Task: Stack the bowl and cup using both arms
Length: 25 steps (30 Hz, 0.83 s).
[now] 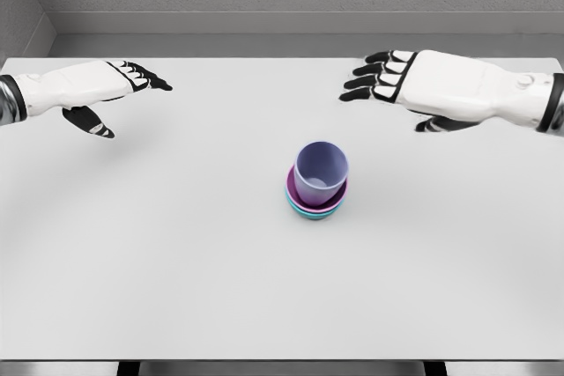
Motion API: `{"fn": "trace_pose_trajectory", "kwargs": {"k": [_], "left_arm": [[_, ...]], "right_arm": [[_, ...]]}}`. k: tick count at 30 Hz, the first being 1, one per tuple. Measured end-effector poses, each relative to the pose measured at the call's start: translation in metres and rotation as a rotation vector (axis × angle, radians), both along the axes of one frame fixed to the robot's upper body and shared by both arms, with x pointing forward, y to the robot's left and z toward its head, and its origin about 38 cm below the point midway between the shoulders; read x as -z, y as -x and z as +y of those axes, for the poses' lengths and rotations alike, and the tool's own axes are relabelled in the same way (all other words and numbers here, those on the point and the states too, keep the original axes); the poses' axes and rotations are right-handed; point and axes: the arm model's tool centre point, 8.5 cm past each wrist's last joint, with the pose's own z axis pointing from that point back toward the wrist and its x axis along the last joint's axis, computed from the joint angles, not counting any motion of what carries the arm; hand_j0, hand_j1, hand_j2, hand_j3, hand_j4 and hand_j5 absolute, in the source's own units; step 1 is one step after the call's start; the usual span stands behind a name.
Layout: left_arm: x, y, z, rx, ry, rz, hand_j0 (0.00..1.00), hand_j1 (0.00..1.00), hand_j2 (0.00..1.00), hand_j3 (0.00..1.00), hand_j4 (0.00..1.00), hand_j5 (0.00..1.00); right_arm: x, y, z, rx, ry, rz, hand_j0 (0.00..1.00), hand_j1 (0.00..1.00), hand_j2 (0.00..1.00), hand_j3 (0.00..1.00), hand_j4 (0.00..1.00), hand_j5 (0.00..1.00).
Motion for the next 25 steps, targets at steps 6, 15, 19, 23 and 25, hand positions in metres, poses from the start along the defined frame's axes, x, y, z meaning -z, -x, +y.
{"fn": "trace_pose_trajectory", "kwargs": {"k": [6, 15, 19, 23, 25], "left_arm": [[0.0, 0.0, 0.001, -0.002, -0.001, 0.001, 1.0, 1.0, 1.0, 1.0, 1.0, 1.0], [0.001, 0.001, 0.003, -0.005, -0.006, 0.003, 1.0, 1.0, 1.0, 1.0, 1.0, 1.0], [0.001, 0.001, 0.003, -0.005, -0.007, 0.003, 1.0, 1.0, 1.0, 1.0, 1.0, 1.0], [0.001, 0.001, 0.003, -0.005, -0.008, 0.003, 1.0, 1.0, 1.0, 1.0, 1.0, 1.0], [0.001, 0.001, 0.003, -0.005, -0.008, 0.003, 1.0, 1.0, 1.0, 1.0, 1.0, 1.0]], "right_arm": [[-0.014, -0.009, -0.107, 0.305, -0.063, -0.008, 1.0, 1.0, 1.0, 1.0, 1.0, 1.0], [0.014, -0.028, -0.028, 0.134, -0.097, 0.033, 1.0, 1.0, 1.0, 1.0, 1.0, 1.0], [0.019, -0.028, -0.024, 0.126, -0.092, 0.043, 1.0, 1.0, 1.0, 1.0, 1.0, 1.0], [0.021, -0.027, -0.023, 0.124, -0.091, 0.049, 1.0, 1.0, 1.0, 1.0, 1.0, 1.0], [0.021, -0.027, -0.023, 0.123, -0.091, 0.047, 1.0, 1.0, 1.0, 1.0, 1.0, 1.0]]}}
